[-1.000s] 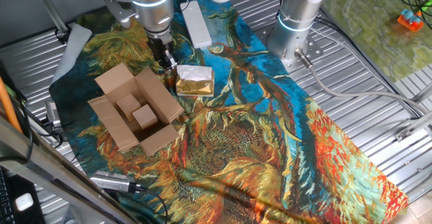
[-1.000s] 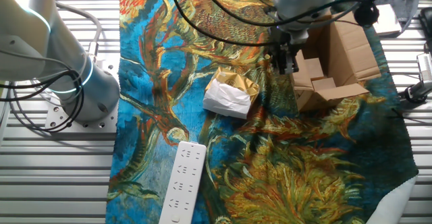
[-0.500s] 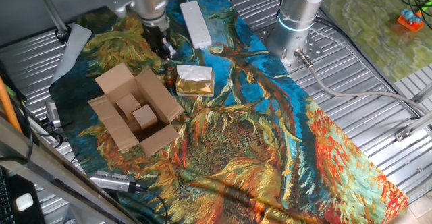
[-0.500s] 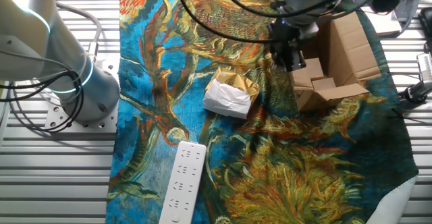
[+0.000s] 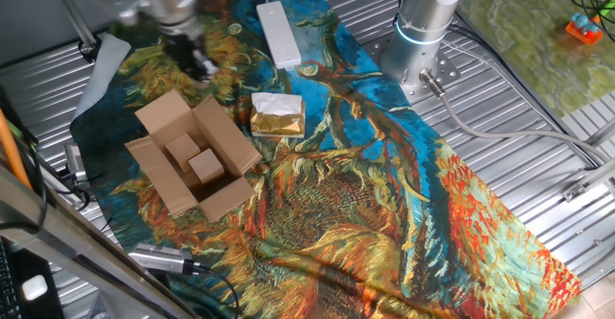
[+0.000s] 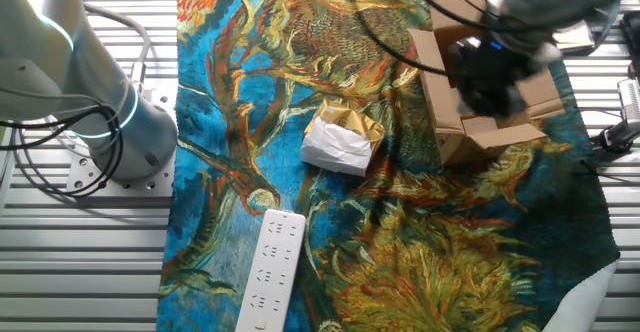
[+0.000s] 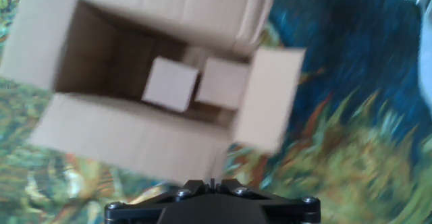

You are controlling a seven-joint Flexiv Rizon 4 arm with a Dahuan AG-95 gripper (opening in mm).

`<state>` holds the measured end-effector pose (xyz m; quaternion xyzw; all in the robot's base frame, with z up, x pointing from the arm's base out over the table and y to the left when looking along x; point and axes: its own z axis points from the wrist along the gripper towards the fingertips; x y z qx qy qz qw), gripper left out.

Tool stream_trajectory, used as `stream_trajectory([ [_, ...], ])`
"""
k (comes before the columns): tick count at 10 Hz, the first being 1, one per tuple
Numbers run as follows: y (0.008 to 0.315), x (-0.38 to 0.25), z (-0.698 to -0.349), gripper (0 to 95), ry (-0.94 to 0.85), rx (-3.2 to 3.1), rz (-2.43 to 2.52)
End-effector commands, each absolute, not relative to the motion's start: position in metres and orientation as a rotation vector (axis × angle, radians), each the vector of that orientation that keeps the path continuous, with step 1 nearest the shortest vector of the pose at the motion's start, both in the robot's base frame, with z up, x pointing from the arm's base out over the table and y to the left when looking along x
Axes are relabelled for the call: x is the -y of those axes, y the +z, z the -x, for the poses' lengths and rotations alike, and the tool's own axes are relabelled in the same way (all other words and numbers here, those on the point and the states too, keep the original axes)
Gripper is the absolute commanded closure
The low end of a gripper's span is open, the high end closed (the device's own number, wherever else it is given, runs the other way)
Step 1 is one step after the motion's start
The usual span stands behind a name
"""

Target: Cover the box

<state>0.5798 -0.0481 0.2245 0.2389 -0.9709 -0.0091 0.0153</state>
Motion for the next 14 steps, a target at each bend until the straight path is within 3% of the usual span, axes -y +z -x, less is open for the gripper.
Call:
stream_trajectory([
  [1,0.221,0.064,-0.599,95.0,-0.031,3.013,-0.795],
  [7,0.205,0.085,-0.629,95.0,-0.046,2.994,-0.895],
  [10,0.198,0.091,-0.636,38.0,-0.101,2.992,-0.926],
  [12,0.197,0.091,-0.638,38.0,-0.15,3.004,-0.909],
  [13,0.194,0.091,-0.641,19.0,-0.182,3.009,-0.902],
  [14,0.192,0.091,-0.641,19.0,-0.221,3.017,-0.887],
])
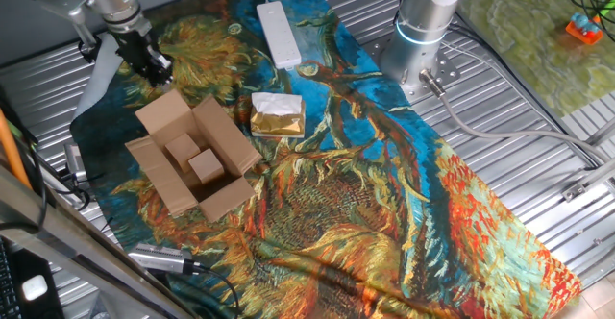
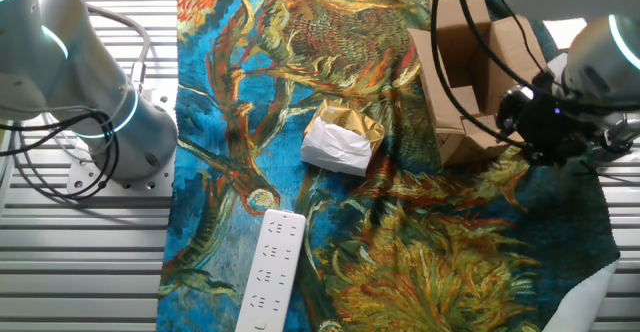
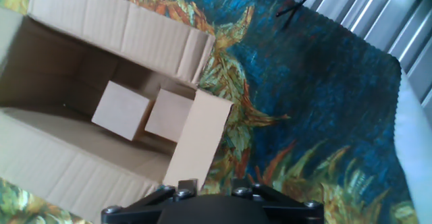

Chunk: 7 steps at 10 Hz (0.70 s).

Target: Cover the box

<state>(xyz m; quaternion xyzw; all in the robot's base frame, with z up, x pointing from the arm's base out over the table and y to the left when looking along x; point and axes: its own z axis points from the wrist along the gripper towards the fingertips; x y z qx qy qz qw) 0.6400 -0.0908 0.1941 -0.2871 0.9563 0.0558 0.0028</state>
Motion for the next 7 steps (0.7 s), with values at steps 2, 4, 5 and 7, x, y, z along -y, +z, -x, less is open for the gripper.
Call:
stream_trajectory([
  [2,0.188,0.089,-0.642,19.0,0.239,-2.997,0.868],
  [4,0.184,0.086,-0.643,19.0,0.268,-3.011,0.85],
  [5,0.18,0.079,-0.645,19.0,0.272,-3.028,0.826],
  [7,0.173,0.067,-0.646,19.0,0.296,-3.038,0.774],
])
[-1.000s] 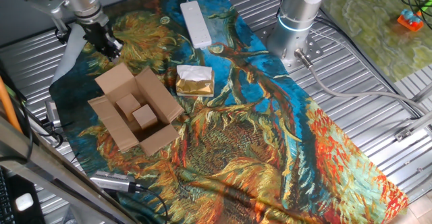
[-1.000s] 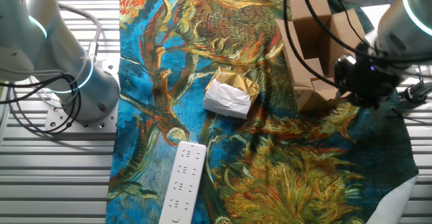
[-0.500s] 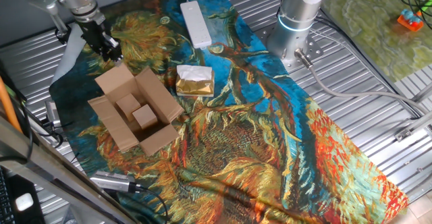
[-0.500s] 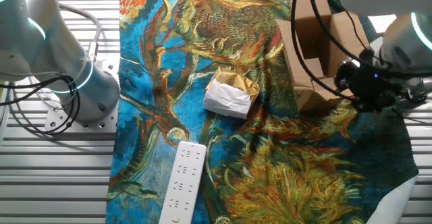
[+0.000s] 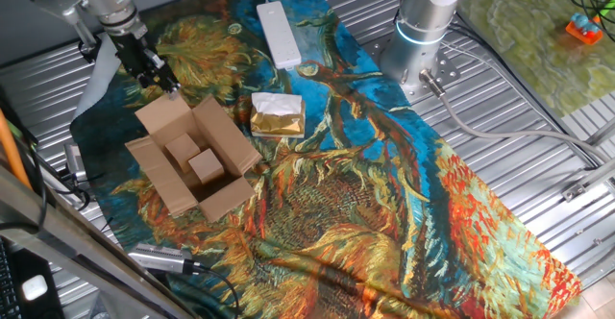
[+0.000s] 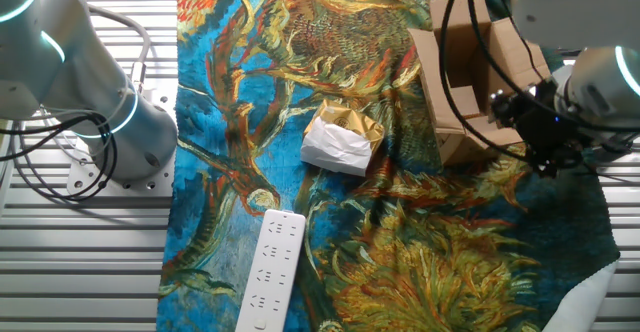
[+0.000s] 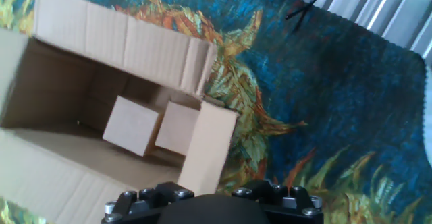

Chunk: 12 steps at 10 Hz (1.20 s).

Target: Cover the box

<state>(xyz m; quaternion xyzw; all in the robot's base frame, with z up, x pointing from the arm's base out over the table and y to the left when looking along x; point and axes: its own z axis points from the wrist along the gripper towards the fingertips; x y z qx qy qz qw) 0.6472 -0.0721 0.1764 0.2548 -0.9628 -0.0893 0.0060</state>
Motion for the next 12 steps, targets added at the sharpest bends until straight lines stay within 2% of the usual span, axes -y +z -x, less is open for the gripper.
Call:
stream_trajectory([
  [1,0.169,0.06,-0.647,19.0,-0.303,3.028,-0.746],
  [6,0.162,0.027,-0.648,19.0,-0.34,3.045,-0.623],
  [12,0.18,-0.017,-0.641,19.0,-0.442,3.057,-0.496],
])
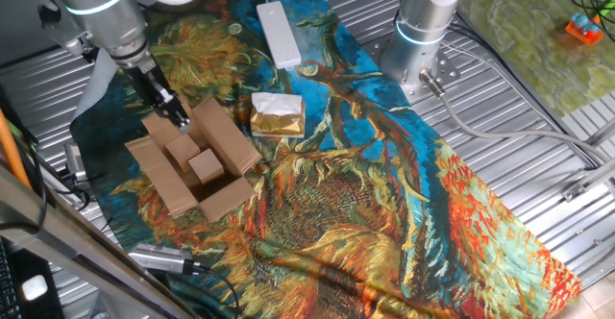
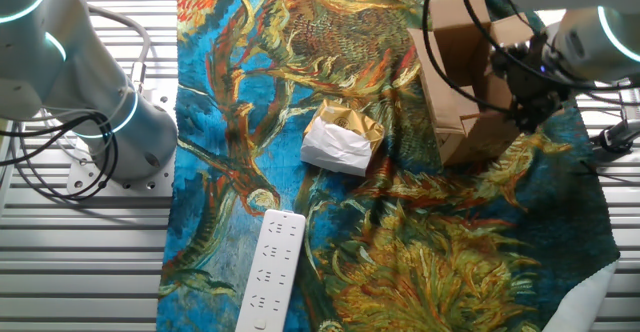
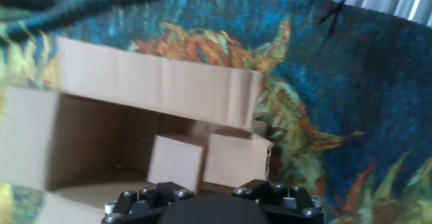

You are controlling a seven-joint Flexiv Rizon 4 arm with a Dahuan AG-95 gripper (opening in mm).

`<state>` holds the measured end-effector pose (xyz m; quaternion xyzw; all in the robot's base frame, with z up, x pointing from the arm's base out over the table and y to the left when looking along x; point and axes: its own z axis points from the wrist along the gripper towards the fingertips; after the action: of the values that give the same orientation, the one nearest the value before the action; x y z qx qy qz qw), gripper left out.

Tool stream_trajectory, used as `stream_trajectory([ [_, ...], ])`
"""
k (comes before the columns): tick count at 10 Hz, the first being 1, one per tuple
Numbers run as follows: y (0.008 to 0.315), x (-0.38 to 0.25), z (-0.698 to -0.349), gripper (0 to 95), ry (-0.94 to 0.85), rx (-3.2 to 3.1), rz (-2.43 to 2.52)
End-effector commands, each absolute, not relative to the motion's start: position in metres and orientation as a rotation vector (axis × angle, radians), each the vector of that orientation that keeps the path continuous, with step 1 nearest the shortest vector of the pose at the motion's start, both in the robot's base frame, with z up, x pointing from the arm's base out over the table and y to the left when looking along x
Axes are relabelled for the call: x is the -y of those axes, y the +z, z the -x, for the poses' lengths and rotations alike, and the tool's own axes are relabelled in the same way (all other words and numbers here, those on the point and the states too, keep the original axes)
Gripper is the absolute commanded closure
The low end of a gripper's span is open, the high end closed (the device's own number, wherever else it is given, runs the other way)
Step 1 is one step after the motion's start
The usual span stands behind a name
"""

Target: Cover the box

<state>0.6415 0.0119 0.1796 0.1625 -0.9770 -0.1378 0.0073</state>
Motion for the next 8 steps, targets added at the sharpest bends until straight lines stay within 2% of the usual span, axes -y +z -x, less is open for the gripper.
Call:
stream_trajectory([
  [1,0.178,-0.023,-0.64,19.0,-0.443,3.059,-0.486],
  [5,0.161,-0.033,-0.638,19.0,-0.418,3.061,-0.506],
  [8,0.134,-0.029,-0.636,19.0,-0.385,3.068,-0.525],
])
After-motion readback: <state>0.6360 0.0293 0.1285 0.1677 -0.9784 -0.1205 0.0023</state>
